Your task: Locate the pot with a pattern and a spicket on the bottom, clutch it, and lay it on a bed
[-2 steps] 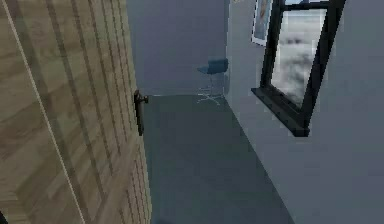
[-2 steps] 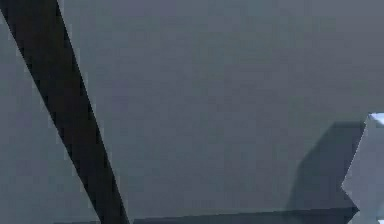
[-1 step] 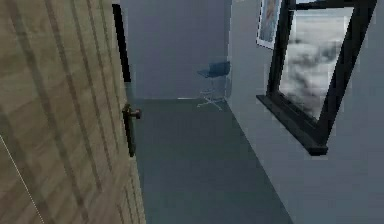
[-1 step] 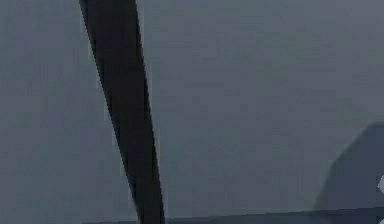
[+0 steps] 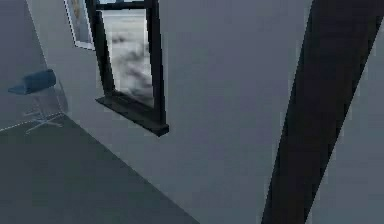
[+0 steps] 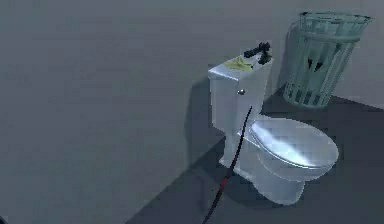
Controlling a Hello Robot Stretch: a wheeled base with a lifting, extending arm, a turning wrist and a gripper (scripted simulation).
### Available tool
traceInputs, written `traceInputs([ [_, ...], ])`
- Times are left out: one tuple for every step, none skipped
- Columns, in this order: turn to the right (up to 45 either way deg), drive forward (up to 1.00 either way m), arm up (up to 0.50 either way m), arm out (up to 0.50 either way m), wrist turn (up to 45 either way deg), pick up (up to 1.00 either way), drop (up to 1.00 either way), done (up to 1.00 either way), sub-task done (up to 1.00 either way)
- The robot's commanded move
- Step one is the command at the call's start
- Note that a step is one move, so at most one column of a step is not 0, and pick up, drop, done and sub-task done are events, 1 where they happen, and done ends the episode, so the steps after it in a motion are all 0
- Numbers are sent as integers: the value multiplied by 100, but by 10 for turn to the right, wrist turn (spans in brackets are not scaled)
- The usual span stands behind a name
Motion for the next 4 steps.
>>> traceInputs([
  [450,0,0,0,0,0,0,0,0],
  [0,5,0,0,0,0,0,0,0],
  [-450,0,0,0,0,0,0,0,0],
  [-390,0,0,0,0,0,0,0,0],
])
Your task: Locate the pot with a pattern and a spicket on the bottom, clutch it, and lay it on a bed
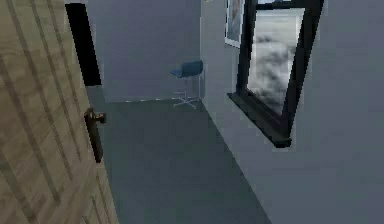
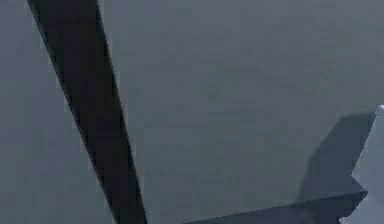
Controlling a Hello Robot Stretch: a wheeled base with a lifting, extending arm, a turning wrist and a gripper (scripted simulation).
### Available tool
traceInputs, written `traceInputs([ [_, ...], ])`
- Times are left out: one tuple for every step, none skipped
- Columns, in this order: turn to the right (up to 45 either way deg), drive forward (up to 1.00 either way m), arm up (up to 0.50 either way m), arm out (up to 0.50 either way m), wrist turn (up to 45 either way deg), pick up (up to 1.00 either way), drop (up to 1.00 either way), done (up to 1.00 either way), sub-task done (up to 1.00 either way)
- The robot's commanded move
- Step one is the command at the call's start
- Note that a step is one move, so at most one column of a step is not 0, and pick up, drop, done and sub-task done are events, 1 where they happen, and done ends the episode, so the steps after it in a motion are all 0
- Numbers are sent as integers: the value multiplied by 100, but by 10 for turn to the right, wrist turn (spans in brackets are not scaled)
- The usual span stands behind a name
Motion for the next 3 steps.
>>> traceInputs([
  [0,75,0,0,0,0,0,0,0],
  [-120,0,0,0,0,0,0,0,0],
  [0,45,0,0,0,0,0,0,0],
])
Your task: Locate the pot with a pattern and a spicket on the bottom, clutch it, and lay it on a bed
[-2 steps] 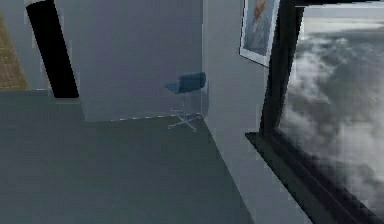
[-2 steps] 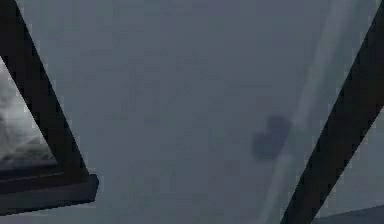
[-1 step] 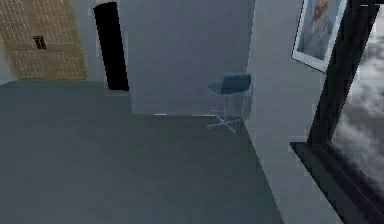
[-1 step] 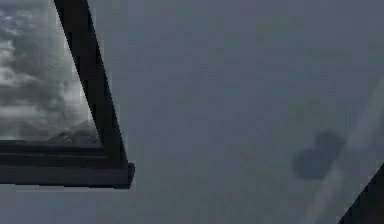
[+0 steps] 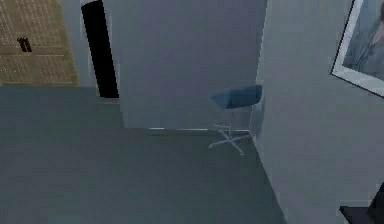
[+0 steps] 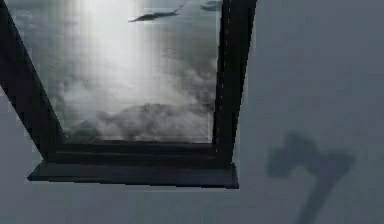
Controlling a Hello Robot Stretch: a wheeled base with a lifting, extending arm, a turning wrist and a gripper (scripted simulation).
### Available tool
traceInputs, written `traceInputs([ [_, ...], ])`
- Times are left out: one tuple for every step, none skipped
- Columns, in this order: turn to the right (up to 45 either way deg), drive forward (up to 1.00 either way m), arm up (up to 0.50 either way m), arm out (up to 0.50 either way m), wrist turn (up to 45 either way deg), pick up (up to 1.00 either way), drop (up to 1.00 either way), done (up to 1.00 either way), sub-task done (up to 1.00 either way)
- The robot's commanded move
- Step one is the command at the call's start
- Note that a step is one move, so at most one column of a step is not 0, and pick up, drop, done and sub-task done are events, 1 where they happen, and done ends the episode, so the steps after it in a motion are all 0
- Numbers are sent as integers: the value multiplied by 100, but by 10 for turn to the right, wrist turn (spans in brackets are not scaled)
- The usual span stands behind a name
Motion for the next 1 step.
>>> traceInputs([
  [0,30,0,0,0,0,0,0,0],
])
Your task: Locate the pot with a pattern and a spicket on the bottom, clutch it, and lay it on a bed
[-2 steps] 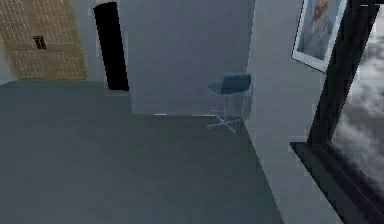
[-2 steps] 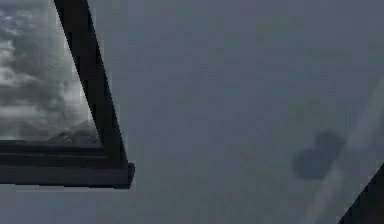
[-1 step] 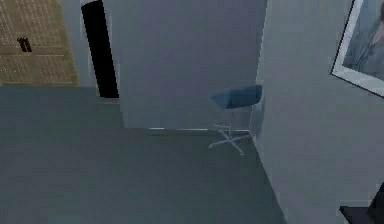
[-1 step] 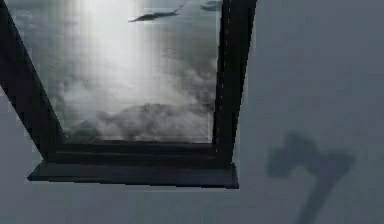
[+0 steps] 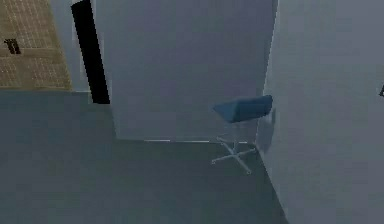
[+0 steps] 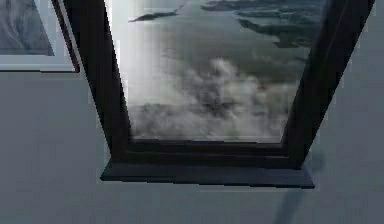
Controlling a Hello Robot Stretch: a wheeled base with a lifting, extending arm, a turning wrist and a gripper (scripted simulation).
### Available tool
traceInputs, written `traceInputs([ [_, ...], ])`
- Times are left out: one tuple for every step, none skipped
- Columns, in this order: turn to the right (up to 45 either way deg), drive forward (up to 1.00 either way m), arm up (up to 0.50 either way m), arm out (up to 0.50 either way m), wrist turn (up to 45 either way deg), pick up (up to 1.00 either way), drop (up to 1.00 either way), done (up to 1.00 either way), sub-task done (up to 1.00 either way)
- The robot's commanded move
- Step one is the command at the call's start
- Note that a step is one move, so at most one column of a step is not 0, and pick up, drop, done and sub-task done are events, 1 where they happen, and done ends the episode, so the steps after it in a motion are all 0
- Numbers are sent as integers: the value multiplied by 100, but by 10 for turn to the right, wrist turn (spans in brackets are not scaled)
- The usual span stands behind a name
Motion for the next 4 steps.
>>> traceInputs([
  [-450,0,0,0,0,0,0,0,0],
  [-420,0,0,0,0,0,0,0,0],
  [0,100,0,0,0,0,0,0,0],
  [0,100,0,0,0,0,0,0,0],
])
